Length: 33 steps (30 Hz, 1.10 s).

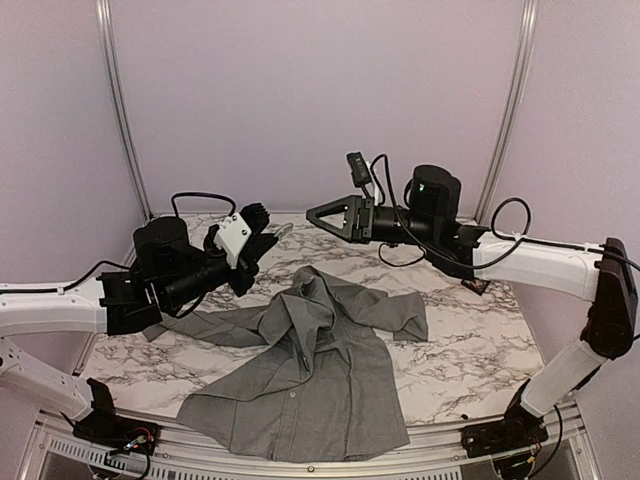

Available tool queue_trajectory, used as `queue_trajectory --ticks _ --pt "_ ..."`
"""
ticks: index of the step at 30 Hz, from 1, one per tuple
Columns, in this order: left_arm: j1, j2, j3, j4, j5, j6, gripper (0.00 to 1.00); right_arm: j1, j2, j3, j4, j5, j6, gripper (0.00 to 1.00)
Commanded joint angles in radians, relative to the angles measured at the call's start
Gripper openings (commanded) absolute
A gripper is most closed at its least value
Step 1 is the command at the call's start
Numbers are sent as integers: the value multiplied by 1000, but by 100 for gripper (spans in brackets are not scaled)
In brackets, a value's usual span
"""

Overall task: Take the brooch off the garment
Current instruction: Turn over the brooch.

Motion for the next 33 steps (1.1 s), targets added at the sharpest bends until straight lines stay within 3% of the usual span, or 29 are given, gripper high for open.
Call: queue_trajectory --ticks 1,7,11,20,27,33 --pt "-51 -13 -38 124 -178 225 0 34 39 70 -42 -4 13 44" --pt "-143 30 -98 325 -364 500 0 46 69 114 -104 -3 2 39" --pt "-200 120 -140 565 -492 753 0 48 85 129 -128 -4 -4 38" --pt "-236 346 -141 1006 -611 1163 0 46 103 143 -173 -3 -21 37" --pt "-239 493 -121 1285 -619 1393 0 36 105 136 -209 12 -33 35" --pt "-239 529 -102 1305 -639 1418 0 16 111 138 -259 44 -28 33"
